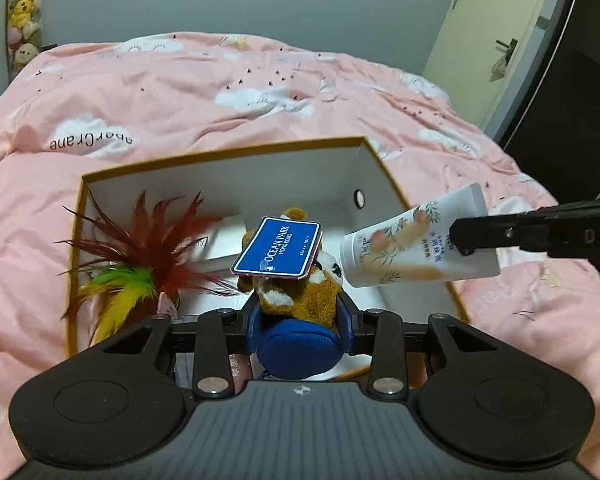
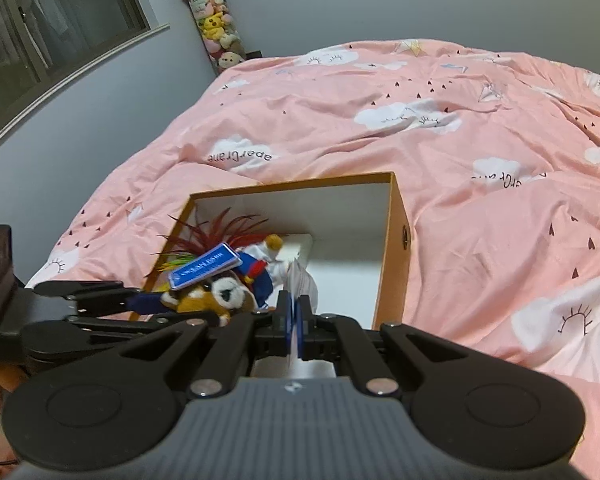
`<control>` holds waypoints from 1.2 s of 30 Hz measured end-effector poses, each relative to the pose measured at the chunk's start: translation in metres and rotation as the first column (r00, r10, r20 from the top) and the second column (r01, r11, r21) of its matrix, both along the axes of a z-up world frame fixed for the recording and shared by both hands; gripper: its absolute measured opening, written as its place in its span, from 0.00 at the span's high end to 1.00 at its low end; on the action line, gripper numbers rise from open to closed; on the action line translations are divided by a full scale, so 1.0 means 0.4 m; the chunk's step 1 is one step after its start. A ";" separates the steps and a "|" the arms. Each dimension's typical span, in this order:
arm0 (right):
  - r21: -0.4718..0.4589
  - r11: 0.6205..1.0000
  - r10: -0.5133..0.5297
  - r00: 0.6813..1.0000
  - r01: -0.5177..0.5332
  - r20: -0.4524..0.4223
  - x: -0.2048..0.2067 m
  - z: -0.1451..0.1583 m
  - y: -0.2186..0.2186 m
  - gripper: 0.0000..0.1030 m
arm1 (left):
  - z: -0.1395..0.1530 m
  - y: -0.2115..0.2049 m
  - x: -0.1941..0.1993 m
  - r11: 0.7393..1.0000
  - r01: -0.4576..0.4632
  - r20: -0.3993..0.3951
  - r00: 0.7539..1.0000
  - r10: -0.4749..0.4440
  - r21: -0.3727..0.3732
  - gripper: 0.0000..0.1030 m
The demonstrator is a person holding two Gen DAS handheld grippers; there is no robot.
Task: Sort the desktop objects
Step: 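Carry the blue keychain and white hand cream tube over the shoebox with both grippers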
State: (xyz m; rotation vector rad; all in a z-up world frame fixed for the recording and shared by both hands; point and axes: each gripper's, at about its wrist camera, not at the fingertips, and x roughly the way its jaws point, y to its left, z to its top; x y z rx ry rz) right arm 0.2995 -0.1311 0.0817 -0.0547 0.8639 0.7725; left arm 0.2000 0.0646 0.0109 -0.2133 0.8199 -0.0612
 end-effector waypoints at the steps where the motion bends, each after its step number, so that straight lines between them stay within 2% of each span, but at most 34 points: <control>1: -0.005 1.000 -0.001 1.000 0.001 0.000 0.004 -0.004 0.002 0.98 | -0.011 -0.004 0.007 1.000 -0.002 -0.006 1.000 0.002 0.006 0.59; 4: -0.017 1.000 0.005 1.000 -0.005 -0.013 0.023 -0.022 0.014 0.98 | -0.040 -0.024 0.022 0.999 0.005 -0.030 1.000 -0.004 0.035 0.59; 8: -0.034 0.999 0.012 1.000 -0.012 -0.026 0.045 -0.040 0.029 0.98 | -0.073 -0.052 0.033 0.993 0.011 -0.048 0.999 -0.006 0.118 0.59; 14: -0.051 0.999 0.017 0.999 -0.018 -0.031 0.063 -0.051 0.040 0.98 | -0.106 -0.070 0.049 0.990 0.025 -0.097 0.995 -0.012 0.142 0.56; 21: -0.057 0.998 0.022 0.999 -0.024 -0.036 0.076 -0.054 0.050 0.98 | -0.113 -0.041 0.075 0.996 0.032 -0.163 0.986 -0.017 0.086 0.49; 28: -0.061 0.998 0.030 0.998 -0.033 -0.048 0.089 -0.059 0.060 0.98 | -0.069 -0.013 0.069 0.998 0.059 -0.184 0.982 -0.053 0.030 0.43; 31: -0.059 0.998 0.035 0.998 -0.038 -0.047 0.092 -0.055 0.066 0.98 | -0.074 -0.005 0.080 0.998 0.063 -0.213 0.975 -0.057 0.020 0.66; 36: -0.049 0.997 0.052 0.997 -0.054 -0.052 0.088 -0.052 0.083 0.98 | -0.109 0.008 0.086 0.999 0.045 -0.245 0.968 -0.046 -0.008 0.69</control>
